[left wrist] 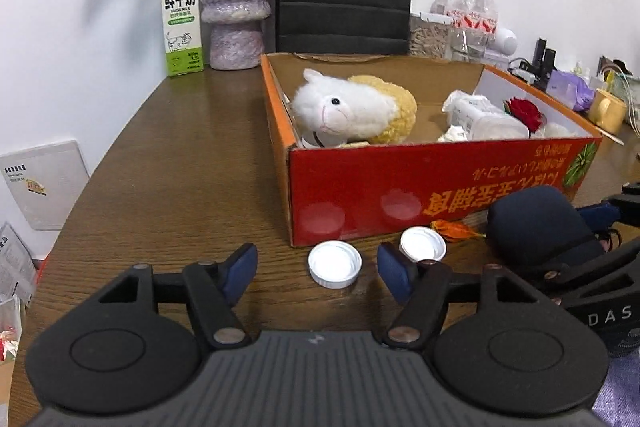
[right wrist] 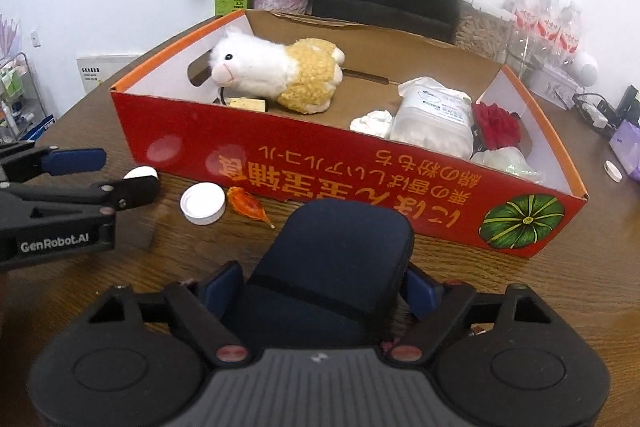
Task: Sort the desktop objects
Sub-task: 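Grasp a white bottle cap with the left tool while the right tool grasps the navy blue case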
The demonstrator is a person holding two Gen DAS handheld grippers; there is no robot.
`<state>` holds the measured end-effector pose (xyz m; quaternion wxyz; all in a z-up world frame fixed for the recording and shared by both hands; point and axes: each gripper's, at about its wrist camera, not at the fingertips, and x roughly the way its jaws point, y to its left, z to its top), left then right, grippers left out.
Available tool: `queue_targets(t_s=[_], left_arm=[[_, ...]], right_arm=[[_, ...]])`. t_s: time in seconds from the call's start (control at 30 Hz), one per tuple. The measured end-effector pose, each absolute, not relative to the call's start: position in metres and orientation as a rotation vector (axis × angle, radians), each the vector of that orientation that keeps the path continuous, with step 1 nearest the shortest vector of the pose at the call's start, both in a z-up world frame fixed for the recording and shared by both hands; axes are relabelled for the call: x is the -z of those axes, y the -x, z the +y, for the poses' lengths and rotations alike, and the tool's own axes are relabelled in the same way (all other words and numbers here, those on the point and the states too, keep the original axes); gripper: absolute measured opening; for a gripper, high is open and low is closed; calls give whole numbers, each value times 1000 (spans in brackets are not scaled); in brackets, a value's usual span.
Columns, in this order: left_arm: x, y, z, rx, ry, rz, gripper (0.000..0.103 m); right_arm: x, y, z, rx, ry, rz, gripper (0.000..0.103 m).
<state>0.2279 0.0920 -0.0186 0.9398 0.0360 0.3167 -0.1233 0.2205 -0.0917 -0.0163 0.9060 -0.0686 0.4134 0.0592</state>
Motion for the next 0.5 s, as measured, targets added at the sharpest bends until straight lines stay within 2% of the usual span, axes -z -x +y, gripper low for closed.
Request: queue_targets(t_s=[0.03,0.07,0.1,0.13,0.5], left_arm=[[20,-228,91,256,-79,653,61],[22,-229,90,263,-81,657,44],[22,-227,89,263,-88,644,33],[21,-226,88,267,-88,640,29],[14,-213,94,241,-48,616,29]], right_arm=[[16,-221,-91,-125,143,851,81],[16,-220,-91,-129,144,849,80],[16,-220,-91,-134,140,849,79],[16,-219,-92,-145,135,848,78],[9,-213,-94,-199,114,820,63]])
